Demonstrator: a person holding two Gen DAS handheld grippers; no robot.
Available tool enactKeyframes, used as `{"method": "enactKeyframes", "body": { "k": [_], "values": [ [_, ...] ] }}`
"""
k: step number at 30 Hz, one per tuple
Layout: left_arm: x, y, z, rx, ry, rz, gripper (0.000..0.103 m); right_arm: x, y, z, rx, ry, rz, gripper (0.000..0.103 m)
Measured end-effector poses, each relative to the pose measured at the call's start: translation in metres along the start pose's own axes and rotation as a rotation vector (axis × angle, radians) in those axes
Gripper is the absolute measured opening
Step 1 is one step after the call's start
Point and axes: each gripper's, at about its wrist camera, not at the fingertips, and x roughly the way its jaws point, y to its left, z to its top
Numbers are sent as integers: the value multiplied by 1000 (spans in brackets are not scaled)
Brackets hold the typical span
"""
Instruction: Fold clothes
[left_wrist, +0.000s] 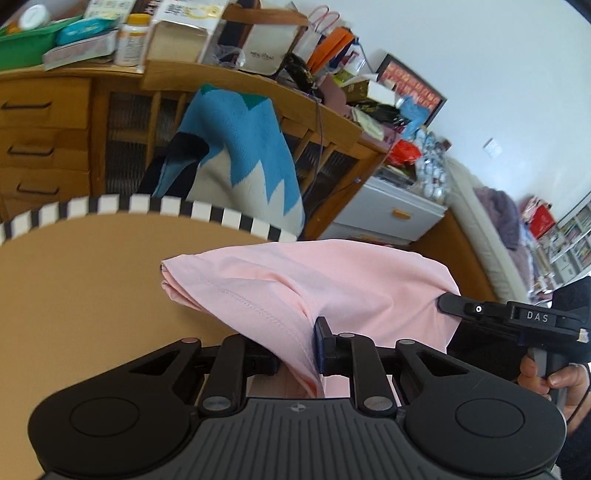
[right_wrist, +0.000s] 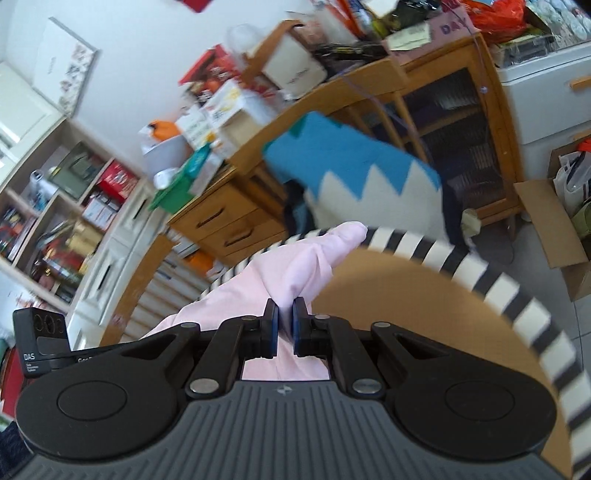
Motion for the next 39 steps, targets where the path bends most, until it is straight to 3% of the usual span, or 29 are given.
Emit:
{"method": "enactKeyframes", "body": {
  "k": [1,2,3,4,6,8,10,13,15,17,20,24,29,32,39],
  "values": [
    [14,4,5,19,4,44,35,10,-14,6,15,4,-51,22],
    [30,8,7,30,12,155,55,22,-31,10,45,9,-125,35],
    [42,13,6,39,8,309,58,29,-47,12,55,12,-186,46],
    [48,15,3,67,-14,423,56,35,-61,13,56,14,-240,40],
    [45,14,-9,138,-106,497,55,35,-70,10,-24,-2,-298,37],
    [37,7,-22,185,-176,453,55,31,-65,0,-143,-28,-293,37],
    [38,-7,-37,244,-186,374,55,35,-48,-15,-262,-15,-269,37],
    [58,-25,-60,328,-123,314,55,51,-21,-40,-392,22,-216,37],
    [81,-29,-72,362,-43,330,45,65,-8,-56,-481,56,-225,34],
    [89,-25,-83,347,-61,334,48,79,-8,-67,-530,109,-279,28],
    [82,-16,-81,235,-56,326,53,81,-10,-74,-566,93,-310,26],
    [71,-33,-80,165,-17,397,53,71,2,-75,-496,24,-365,30],
    [71,-51,-96,185,-4,437,53,58,9,-89,-405,-82,-406,35],
    [65,-55,-107,149,-5,418,55,50,10,-99,-339,-109,-412,38],
    [41,-71,-129,152,-19,393,77,29,28,-121,-369,-135,-429,51]
  ]
}}
